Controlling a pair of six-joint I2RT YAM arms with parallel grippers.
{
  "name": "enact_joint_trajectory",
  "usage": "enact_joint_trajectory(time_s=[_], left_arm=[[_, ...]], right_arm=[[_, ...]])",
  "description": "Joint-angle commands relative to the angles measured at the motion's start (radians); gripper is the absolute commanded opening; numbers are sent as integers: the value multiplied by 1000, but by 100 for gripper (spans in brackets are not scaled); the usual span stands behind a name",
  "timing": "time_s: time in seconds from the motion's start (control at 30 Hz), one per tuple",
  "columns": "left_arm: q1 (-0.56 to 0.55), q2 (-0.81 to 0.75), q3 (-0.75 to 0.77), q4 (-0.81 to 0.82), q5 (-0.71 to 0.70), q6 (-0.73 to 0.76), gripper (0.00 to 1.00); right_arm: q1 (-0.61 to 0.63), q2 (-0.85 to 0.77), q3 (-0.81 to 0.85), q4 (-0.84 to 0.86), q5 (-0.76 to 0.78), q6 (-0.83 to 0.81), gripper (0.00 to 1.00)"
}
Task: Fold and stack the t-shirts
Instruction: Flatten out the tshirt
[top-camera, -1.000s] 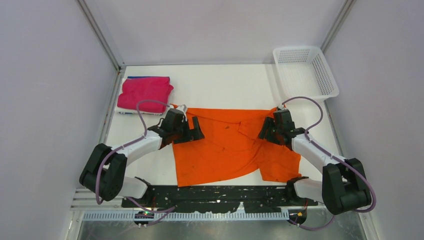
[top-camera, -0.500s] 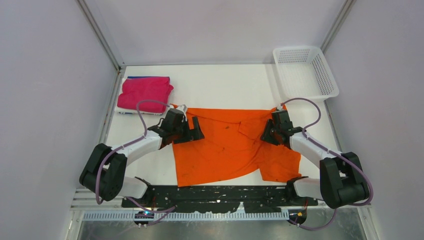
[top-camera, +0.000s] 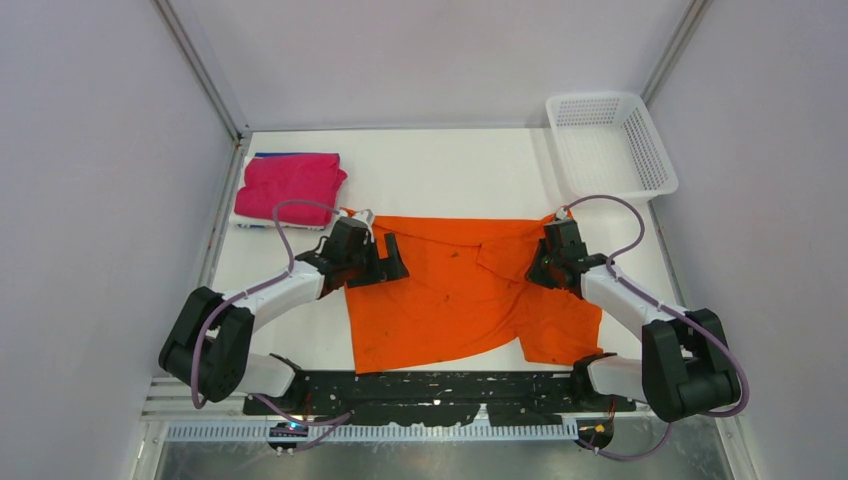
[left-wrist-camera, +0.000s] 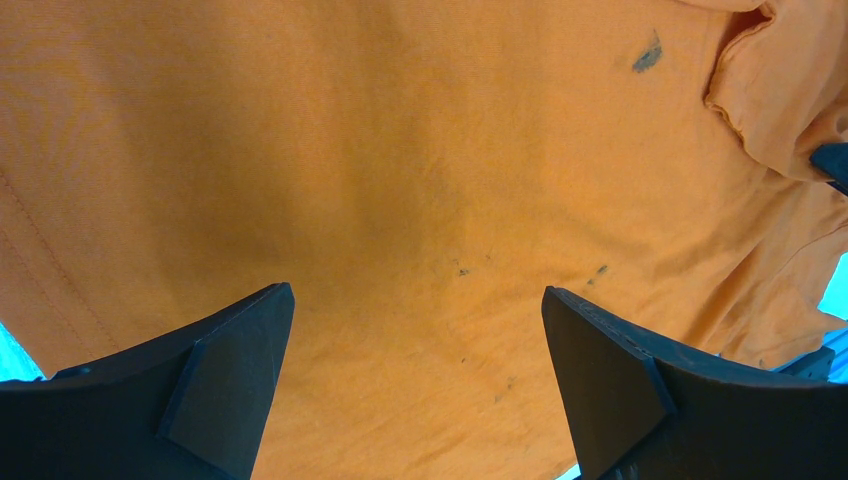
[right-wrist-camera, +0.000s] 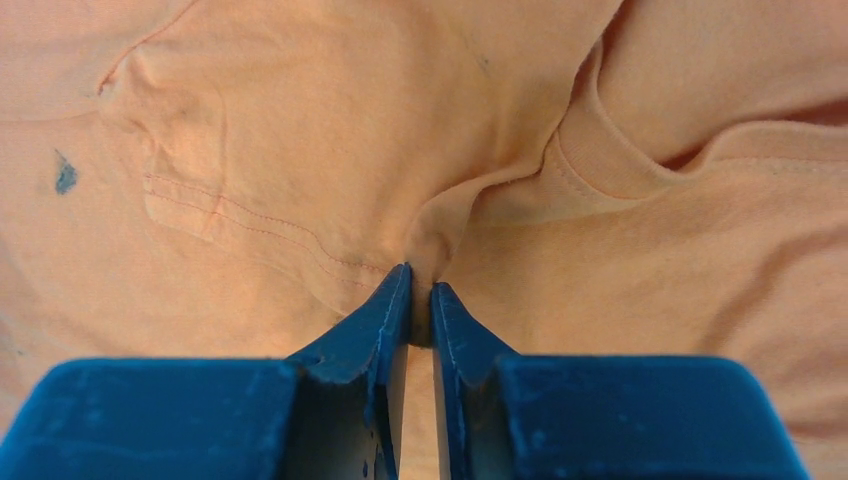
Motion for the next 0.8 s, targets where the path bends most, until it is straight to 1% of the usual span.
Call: enact_joint_trajectory(time_s=[0.0, 0.03, 0.13, 0.17, 0.43, 0.57, 0.77], left_arm=[[-1, 5, 40, 19, 9, 5, 100], [-1, 6, 39, 20, 8, 7, 100], [-1, 12, 41, 19, 8, 7, 100], [-1, 14, 43, 19, 8, 8, 100], [-1, 30, 64, -8, -21, 21, 100], [-1, 29, 79, -32, -57, 33, 100], [0, 61, 106, -47, -57, 44, 100]], right_arm=[[8, -36, 54, -29, 45, -12, 18], [8, -42, 58, -34, 44, -15, 17], [11, -54, 67, -37, 36, -18, 7], [11, -61, 76, -37, 35, -19, 6], [12, -22, 197, -35, 26, -35, 5], [12, 62, 282, -6, 36, -33, 5], [-6, 267, 490, 35, 62, -22, 5]])
